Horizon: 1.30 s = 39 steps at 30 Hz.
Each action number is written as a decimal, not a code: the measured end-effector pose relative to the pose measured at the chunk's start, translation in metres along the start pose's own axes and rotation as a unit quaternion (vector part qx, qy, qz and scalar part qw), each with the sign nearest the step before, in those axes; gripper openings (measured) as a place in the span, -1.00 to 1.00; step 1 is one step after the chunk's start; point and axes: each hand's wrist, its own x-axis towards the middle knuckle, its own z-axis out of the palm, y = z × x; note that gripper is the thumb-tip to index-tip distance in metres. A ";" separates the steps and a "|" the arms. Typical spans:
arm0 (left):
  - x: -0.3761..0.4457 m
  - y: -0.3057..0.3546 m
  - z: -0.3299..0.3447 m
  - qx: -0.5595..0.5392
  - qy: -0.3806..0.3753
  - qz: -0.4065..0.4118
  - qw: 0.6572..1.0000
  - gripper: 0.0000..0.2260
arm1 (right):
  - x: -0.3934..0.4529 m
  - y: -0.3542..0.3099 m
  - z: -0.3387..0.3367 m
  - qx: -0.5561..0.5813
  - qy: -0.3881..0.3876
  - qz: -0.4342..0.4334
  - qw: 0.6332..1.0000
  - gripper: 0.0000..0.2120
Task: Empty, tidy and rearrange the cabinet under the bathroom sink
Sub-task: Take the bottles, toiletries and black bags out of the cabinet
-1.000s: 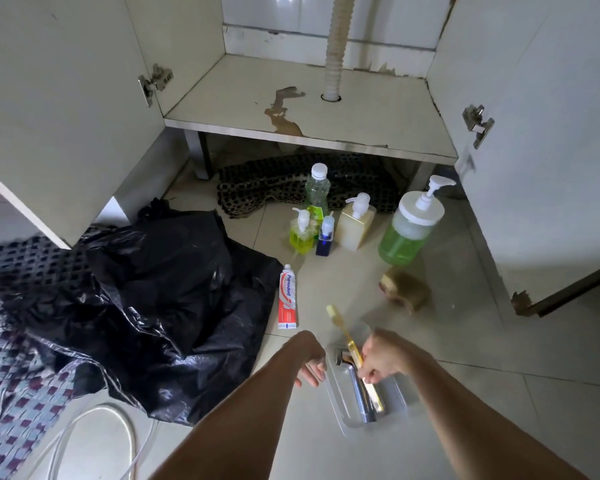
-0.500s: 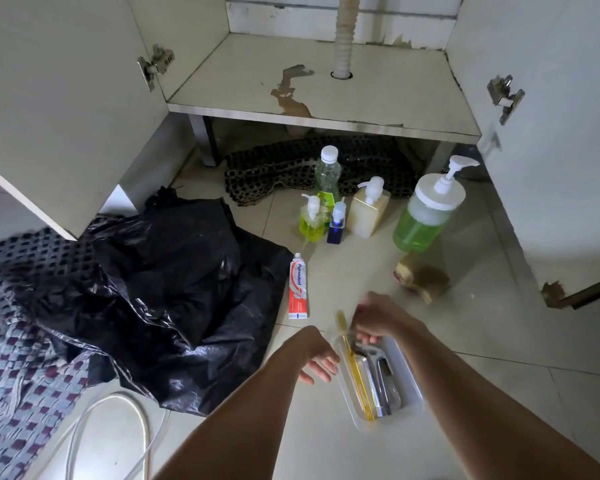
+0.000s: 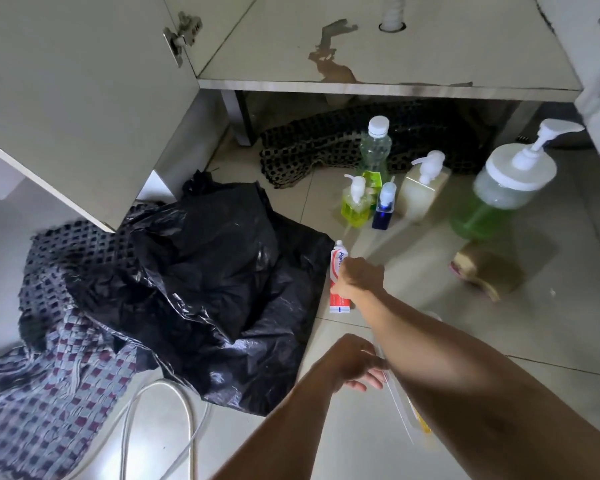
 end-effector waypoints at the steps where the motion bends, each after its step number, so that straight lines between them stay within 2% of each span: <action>1: 0.000 0.000 0.000 0.003 0.003 0.003 1.000 -0.85 | 0.002 -0.002 0.002 0.010 0.001 0.011 1.000 -0.50; 3: 0.000 0.000 -0.001 0.007 0.004 0.005 1.000 -0.89 | 0.003 -0.002 0.005 0.038 -0.019 0.042 0.998 -0.59; 6: 0.002 -0.003 -0.002 0.010 -0.006 0.004 1.000 -0.84 | 0.003 -0.001 0.001 0.071 -0.030 0.062 0.995 -0.62; 9: 0.001 0.001 -0.004 0.022 -0.013 -0.009 1.000 -0.86 | 0.006 0.006 -0.019 0.153 0.000 0.086 0.985 -0.71; 11: 0.004 0.007 -0.003 0.043 -0.024 -0.023 0.999 -0.86 | 0.004 0.019 -0.044 0.211 0.018 0.100 0.972 -0.70; 13: 0.004 0.014 0.000 0.070 -0.037 -0.044 0.996 -0.84 | -0.007 0.041 -0.071 0.241 0.030 0.083 0.966 -0.66; 16: 0.004 0.019 0.003 0.082 -0.019 -0.061 0.995 -0.75 | -0.042 0.081 -0.095 0.283 0.026 0.055 0.957 -0.72; 19: 0.002 0.020 0.006 0.094 -0.008 -0.070 0.993 -0.85 | -0.083 0.117 -0.081 0.330 -0.050 0.049 0.941 -0.74; 21: 0.000 0.022 0.007 0.102 -0.001 -0.075 0.992 -0.84 | -0.103 0.134 -0.055 0.327 -0.105 0.075 0.936 -0.80; 24: -0.002 0.027 0.010 0.114 0.005 -0.087 0.990 -0.86 | -0.126 0.147 -0.023 0.369 -0.183 0.110 0.905 -0.83; 27: -0.002 0.033 0.016 0.119 0.026 -0.087 0.989 -0.87 | -0.135 0.148 -0.006 0.292 -0.236 0.104 0.921 -0.81; 30: -0.003 0.034 0.019 0.121 0.037 -0.089 0.988 -0.86 | -0.134 0.141 0.002 0.191 -0.249 0.071 0.947 -0.95; 34: -0.008 0.034 0.016 0.122 0.014 -0.098 0.988 -0.88 | -0.131 0.132 -0.021 0.102 -0.210 0.036 0.972 -0.84; 36: -0.009 0.032 0.013 0.124 0.002 -0.099 0.987 -0.79 | -0.123 0.134 -0.036 0.104 -0.180 0.049 0.977 -0.84; 39: -0.011 0.028 0.017 0.109 -0.010 -0.094 0.989 -0.78 | -0.112 0.150 -0.053 0.105 -0.003 0.079 0.991 -0.94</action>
